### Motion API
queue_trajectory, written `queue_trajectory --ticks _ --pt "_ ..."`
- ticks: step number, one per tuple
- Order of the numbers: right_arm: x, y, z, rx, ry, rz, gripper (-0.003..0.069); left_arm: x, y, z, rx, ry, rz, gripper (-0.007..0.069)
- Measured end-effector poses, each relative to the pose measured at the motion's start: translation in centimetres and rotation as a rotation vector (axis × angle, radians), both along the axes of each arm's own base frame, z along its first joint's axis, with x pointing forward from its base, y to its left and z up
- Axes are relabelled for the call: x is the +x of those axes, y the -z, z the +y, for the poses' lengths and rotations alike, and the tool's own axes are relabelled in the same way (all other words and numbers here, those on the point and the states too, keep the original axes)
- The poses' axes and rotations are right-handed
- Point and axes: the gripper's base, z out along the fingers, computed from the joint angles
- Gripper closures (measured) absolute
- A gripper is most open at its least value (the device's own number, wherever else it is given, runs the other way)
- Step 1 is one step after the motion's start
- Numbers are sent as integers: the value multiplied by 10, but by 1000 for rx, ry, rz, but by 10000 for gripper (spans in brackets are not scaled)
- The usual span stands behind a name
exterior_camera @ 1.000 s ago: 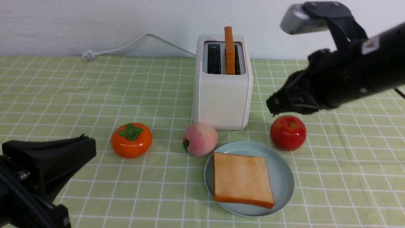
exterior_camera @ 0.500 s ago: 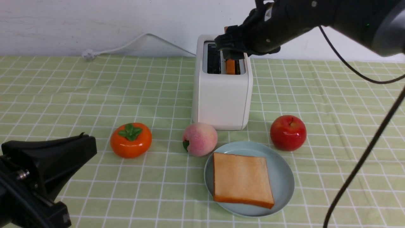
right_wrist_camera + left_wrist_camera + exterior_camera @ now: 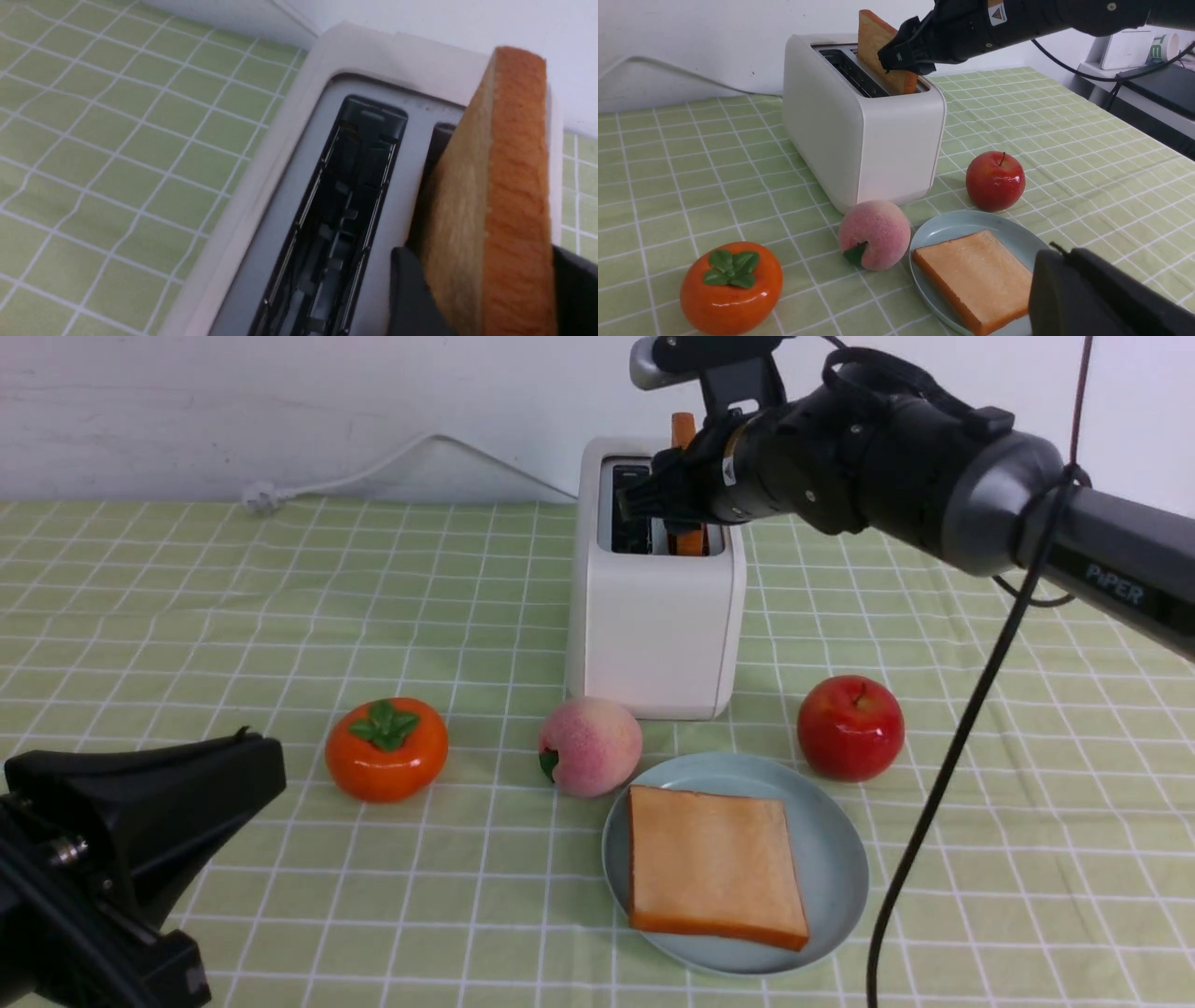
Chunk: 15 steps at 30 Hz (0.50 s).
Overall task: Take toasted bread from bread machine on green coffee tablecloth place on plate.
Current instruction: 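Grasp the toast slice in the toaster and pull it up out of the slot with the right gripper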
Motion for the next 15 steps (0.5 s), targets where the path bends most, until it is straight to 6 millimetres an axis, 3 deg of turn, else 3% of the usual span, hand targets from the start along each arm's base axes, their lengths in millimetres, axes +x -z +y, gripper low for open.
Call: queue_trajectory --ticks 6,11,15 --pt "1 -3 1 19 -7 -33 536 0 0 0 -6 0 4 638" --pt "0 -8 1 25 -6 -40 539 0 0 0 -6 0 4 638" --pt "-20 -51 0 69 -21 -110 539 0 0 0 -6 0 4 638"
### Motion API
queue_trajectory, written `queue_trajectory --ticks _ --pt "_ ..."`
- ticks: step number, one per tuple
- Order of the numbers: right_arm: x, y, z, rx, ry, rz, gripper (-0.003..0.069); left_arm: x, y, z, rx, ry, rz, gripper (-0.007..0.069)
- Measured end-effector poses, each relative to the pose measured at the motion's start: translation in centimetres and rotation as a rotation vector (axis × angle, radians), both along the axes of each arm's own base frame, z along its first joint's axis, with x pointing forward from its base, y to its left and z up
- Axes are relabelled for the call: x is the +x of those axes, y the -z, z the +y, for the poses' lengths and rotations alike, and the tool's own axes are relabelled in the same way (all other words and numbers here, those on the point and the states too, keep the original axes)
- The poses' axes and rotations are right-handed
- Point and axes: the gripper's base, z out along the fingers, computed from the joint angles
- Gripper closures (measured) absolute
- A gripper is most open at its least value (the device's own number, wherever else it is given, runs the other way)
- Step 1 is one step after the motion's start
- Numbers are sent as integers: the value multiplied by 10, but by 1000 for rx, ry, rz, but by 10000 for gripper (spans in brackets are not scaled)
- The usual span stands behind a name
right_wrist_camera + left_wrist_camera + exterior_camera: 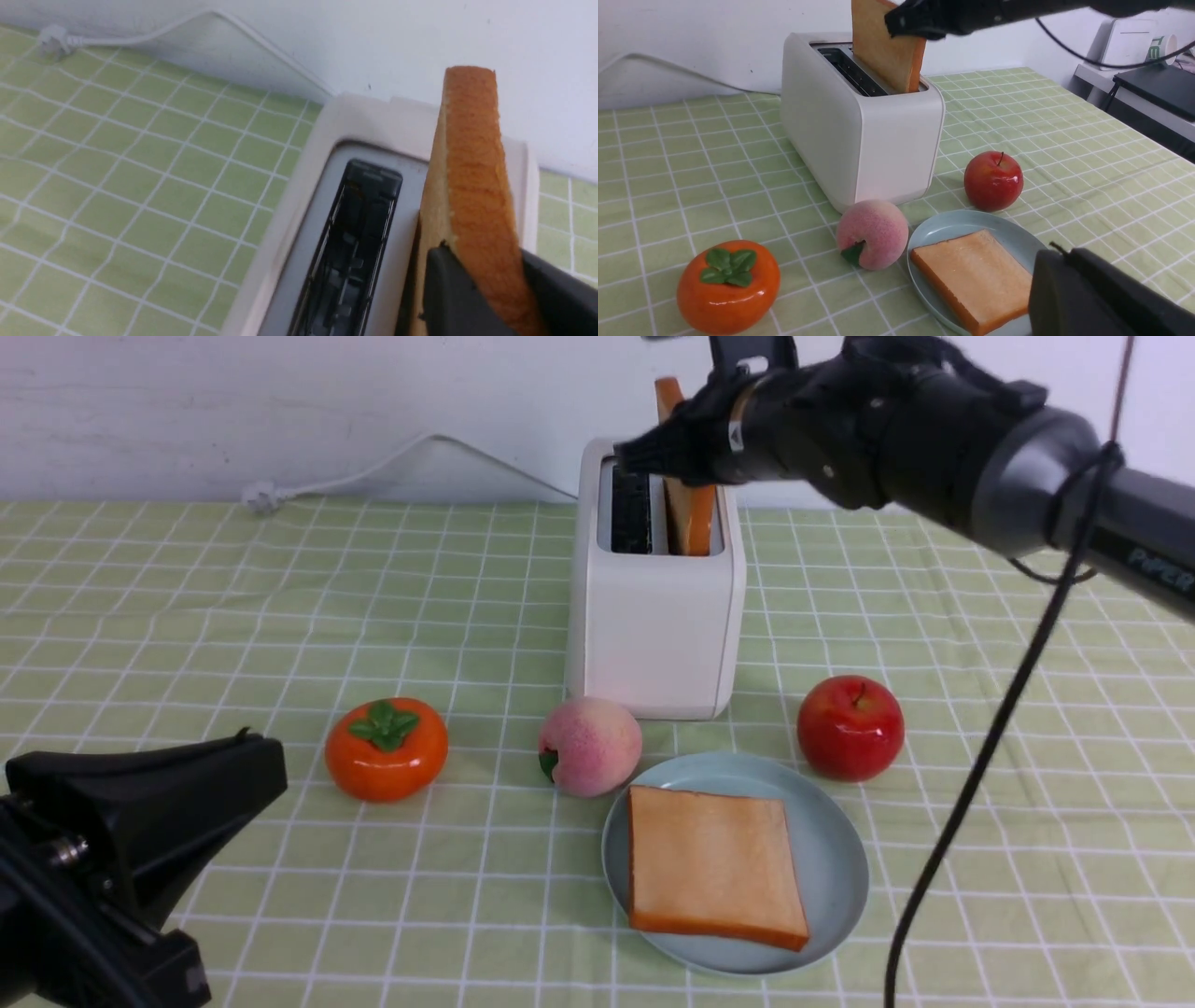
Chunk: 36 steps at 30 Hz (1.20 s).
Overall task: Take toasted bread from bread machine on green coffee tablecloth place on plate.
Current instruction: 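Grasp the toast slice in the toaster and pull it up out of the slot with the right gripper, then place the held slice of bread on top of the slice on the plate with the right gripper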
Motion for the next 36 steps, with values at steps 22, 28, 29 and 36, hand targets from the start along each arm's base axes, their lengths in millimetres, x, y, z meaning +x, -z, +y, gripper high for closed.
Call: queue_trajectory --ticks 22,28,29,36 --pt "-203 -79 -81 -224 -218 515 539 -1 0 -1 -46 2 32 638" --pt "-202 -1 -64 -100 -321 615 539 -2 3 -2 -45 11 74 638" --pt "-198 5 -62 -93 -323 614 539 -2 3 -2 -44 12 75 638" --pt "-161 44 -58 -28 -386 633 539 -2 5 -2 -33 15 86 638"
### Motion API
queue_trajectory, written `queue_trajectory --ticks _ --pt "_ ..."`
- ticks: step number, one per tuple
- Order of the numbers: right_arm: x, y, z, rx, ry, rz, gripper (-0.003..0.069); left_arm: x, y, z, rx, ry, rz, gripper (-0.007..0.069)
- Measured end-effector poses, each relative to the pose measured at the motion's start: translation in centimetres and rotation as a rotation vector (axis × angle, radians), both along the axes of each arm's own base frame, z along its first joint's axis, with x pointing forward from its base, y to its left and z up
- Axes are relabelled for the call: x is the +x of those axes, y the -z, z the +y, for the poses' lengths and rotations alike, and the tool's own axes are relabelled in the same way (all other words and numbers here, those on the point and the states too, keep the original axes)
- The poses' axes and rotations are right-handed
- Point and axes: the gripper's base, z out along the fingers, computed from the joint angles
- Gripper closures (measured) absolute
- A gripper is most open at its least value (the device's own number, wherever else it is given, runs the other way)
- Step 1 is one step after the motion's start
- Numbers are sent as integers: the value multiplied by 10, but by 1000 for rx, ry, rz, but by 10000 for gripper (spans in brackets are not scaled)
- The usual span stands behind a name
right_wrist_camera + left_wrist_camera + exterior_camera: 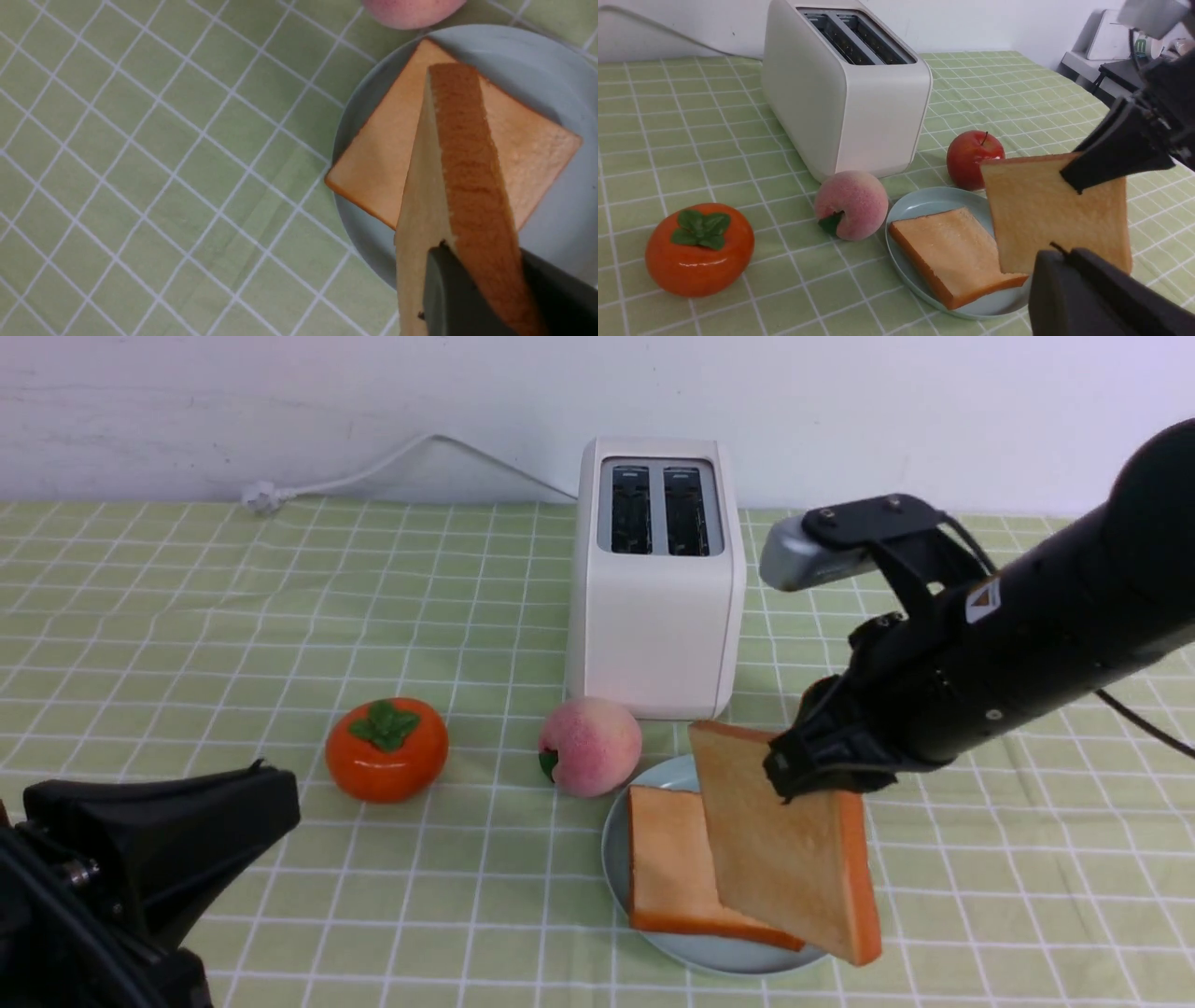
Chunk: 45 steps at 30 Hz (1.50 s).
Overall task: Take toasted bread from bread machine on green coffee tablecloth place on plate.
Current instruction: 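Place the held slice of bread on top of the slice on the plate with the right gripper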
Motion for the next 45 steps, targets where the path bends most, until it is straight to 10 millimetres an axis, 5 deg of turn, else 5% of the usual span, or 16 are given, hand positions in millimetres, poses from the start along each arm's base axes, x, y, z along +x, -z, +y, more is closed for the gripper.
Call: queue_trajectory --ticks 10,22,26,31,39,45 --pt "42 28 -8 291 1 79 539 0 0 0 9 1 0 636" --pt "66 55 -23 296 88 107 536 0 1 0 9 1 1 635" --pt "66 55 -24 281 91 96 449 0 1 0 9 1 1 635" --pt "65 57 -28 219 67 76 216 0 1 0 9 1 1 633" --pt "58 38 -51 26 88 11 173 0 1 0 12 2 3 627" --pt "34 -20 -70 -71 149 -96 253 0 1 0 35 8 -11 623"
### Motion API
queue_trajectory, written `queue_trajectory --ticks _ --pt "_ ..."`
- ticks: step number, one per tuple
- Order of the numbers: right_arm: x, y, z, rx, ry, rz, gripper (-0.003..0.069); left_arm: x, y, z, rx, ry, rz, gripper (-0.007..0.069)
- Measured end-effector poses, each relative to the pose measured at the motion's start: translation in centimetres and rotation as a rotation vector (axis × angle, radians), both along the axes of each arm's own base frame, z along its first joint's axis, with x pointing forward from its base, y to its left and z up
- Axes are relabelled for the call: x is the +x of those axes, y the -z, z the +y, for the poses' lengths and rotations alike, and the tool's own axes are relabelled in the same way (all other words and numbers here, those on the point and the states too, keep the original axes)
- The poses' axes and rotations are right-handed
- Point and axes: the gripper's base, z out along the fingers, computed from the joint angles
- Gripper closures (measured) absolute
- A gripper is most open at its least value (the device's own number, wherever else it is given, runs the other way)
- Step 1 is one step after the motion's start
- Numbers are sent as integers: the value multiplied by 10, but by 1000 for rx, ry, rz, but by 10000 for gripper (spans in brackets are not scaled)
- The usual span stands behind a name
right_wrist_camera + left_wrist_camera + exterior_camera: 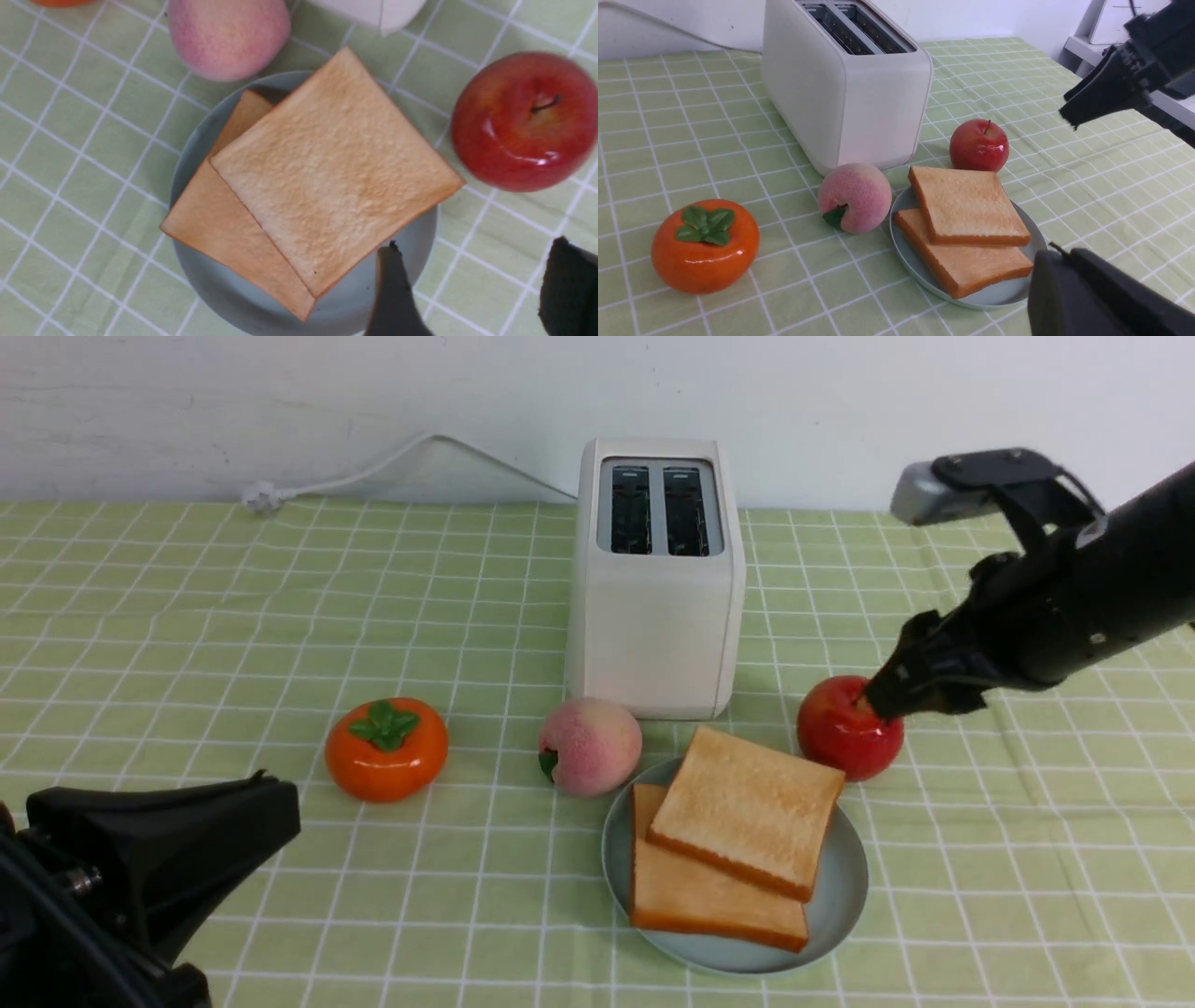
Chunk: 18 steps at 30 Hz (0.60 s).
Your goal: Take toasted bread from bread machine on green coffee tablecloth place on plate.
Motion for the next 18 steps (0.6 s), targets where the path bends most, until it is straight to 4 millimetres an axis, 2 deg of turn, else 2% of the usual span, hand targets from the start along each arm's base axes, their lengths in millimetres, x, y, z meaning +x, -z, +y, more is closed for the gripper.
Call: queue_trajectory --ticks 4,6,7,9,11,14,16,18 --pt "-34 -44 -6 29 -7 -92 325 0 0 0 6 1 -3 620" --pt "-61 -67 -10 40 -19 -138 374 0 0 0 7 1 -6 620" --pt "-63 -69 -11 41 -19 -147 379 0 0 0 7 1 -6 620" --pt "-100 -91 -17 42 -52 -179 461 -4 -2 2 -9 1 -20 622" --pt "-124 -100 -21 30 -82 -171 520 -9 -5 6 -28 0 -43 638" --pt "-151 -107 -25 23 -105 -159 577 -19 -11 12 -61 0 -89 637" --pt "-173 -116 -29 44 -90 -183 643 -34 -17 22 -103 0 -153 637" --pt "-193 -122 -34 79 -48 -211 666 -48 -18 30 -135 2 -202 637"
